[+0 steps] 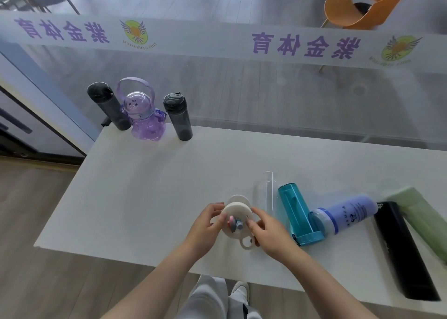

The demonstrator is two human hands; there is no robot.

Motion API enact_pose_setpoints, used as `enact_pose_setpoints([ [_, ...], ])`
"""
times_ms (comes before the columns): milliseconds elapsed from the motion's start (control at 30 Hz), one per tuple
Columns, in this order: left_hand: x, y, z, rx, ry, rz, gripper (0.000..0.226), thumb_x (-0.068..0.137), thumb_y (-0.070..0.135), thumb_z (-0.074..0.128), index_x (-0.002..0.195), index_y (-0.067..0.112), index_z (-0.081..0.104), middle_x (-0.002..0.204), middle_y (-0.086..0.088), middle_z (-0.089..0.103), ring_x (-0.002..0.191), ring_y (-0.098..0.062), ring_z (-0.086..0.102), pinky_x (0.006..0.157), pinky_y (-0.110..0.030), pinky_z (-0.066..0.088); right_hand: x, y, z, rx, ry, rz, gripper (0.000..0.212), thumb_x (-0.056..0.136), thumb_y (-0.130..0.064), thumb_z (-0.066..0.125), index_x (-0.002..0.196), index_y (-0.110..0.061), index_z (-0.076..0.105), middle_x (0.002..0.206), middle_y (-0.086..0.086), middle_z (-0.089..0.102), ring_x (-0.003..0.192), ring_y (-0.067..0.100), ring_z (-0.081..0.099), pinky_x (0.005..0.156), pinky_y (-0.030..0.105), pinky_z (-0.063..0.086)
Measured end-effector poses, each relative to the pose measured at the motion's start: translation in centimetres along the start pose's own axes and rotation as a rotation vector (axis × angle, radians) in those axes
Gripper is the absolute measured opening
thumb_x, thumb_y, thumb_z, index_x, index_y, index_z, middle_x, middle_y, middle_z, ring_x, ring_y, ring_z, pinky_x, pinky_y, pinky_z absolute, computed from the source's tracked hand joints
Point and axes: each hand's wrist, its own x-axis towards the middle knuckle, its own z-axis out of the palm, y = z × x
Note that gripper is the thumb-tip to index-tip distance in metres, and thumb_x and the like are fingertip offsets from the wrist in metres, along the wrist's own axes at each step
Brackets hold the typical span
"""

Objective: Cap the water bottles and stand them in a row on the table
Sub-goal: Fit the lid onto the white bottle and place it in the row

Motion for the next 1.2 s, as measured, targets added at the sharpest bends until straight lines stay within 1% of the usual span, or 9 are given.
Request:
enact_pose_setpoints([
  [133,1.0,1.1,0.2,0.036,0.027,-0.036,0.012,0.098,0.035,0.051,0.096,0.026,0.060,0.096,0.012,0.066,0.094,-0.005,0.061,0.078,-0.023,0.043,0.2,-1.1,-0.4,0.044,-0.021,0.040,0.028,0.101,-0.037,0.043,0.122,-0.025,0.056,0.087,-0.001,0.064,0.070,0.010,0.063,0.056,0.017,0.052],
  [267,1.9,1.3,0.3,0.035,0.016,-0.047,0.018,0.097,0.041,0.050,0.100,0.026,0.059,0.098,0.010,0.065,0.096,-0.010,0.061,0.080,-0.025,0.045,1.0,-1.0,-0.4,0.051,0.019,0.054,0.026,0.101,-0.041,0.040,0.117,-0.029,0.056,0.094,-0.004,0.066,0.084,0.010,0.064,0.080,0.033,0.056],
  [433,1.9,1.0,0.2,-0.061,-0.066,-0.008,0.031,0.089,0.052,0.047,0.113,0.038,0.061,0.108,0.011,0.068,0.105,-0.012,0.063,0.094,-0.032,0.050,1.6,-0.9,-0.5,0.127,0.147,0.067,0.021,0.098,-0.039,0.047,0.113,-0.027,0.055,0.092,-0.002,0.068,0.085,0.014,0.065,0.082,0.042,0.056],
  [667,0.8,0.1,0.2,-0.041,-0.093,-0.017,0.033,0.084,0.047,0.055,0.115,0.037,0.049,0.122,0.012,0.059,0.106,-0.009,0.061,0.091,-0.026,0.048,2.1,-1.2,-1.2,0.231,0.233,0.019,0.013,0.094,-0.030,0.057,0.105,-0.023,0.059,0.097,-0.003,0.066,0.088,0.012,0.065,0.075,0.030,0.056],
  [833,0.8,-1.1,-0.6,-0.030,-0.126,-0.060,0.037,0.083,0.032,0.051,0.120,0.033,0.047,0.129,0.011,0.053,0.112,-0.015,0.058,0.103,-0.041,0.046,1.5,-0.7,-0.9,0.466,0.228,-0.024,0.038,0.089,-0.030,0.066,0.122,-0.027,0.048,0.115,-0.006,0.062,0.101,0.007,0.062,0.082,0.020,0.048],
  [933,1.1,-1.0,-0.7,0.054,-0.113,-0.064,0.050,0.087,0.007,0.047,0.128,0.035,0.041,0.134,0.009,0.049,0.114,-0.011,0.056,0.099,-0.033,0.048,0.7,0.2,-0.1,0.528,0.212,-0.060,0.064,0.084,-0.025,0.073,0.134,-0.032,0.034,0.126,-0.007,0.054,0.111,0.010,0.060,0.090,0.026,0.050],
  [1033,1.8,-0.9,-0.4,0.075,-0.151,0.005,0.061,0.085,0.014,0.057,0.137,0.038,0.037,0.139,0.012,0.047,0.124,-0.007,0.051,0.100,-0.032,0.050,0.3,0.9,1.1,0.541,0.173,-0.091,0.085,0.077,-0.026,0.080,0.136,-0.049,0.023,0.131,-0.010,0.049,0.113,0.013,0.061,0.096,0.031,0.051],
  [1100,2.1,-0.8,-0.1,0.086,-0.197,0.025,0.068,0.082,0.018,0.065,0.138,0.044,0.035,0.136,0.016,0.050,0.124,-0.002,0.051,0.100,-0.028,0.050,0.4,0.9,1.7,0.529,0.166,-0.100,0.089,0.074,-0.031,0.081,0.132,-0.061,0.021,0.133,-0.011,0.048,0.113,0.016,0.063,0.098,0.033,0.051],
  [1200,2.6,-0.6,0.3,0.053,-0.196,0.030,0.070,0.083,0.017,0.073,0.135,0.045,0.036,0.129,0.020,0.055,0.118,0.002,0.055,0.098,-0.024,0.050,0.7,0.4,2.3,0.485,0.187,-0.155,0.079,0.081,-0.026,0.077,0.134,-0.054,0.027,0.129,-0.012,0.048,0.119,0.015,0.058,0.096,0.023,0.050],
])
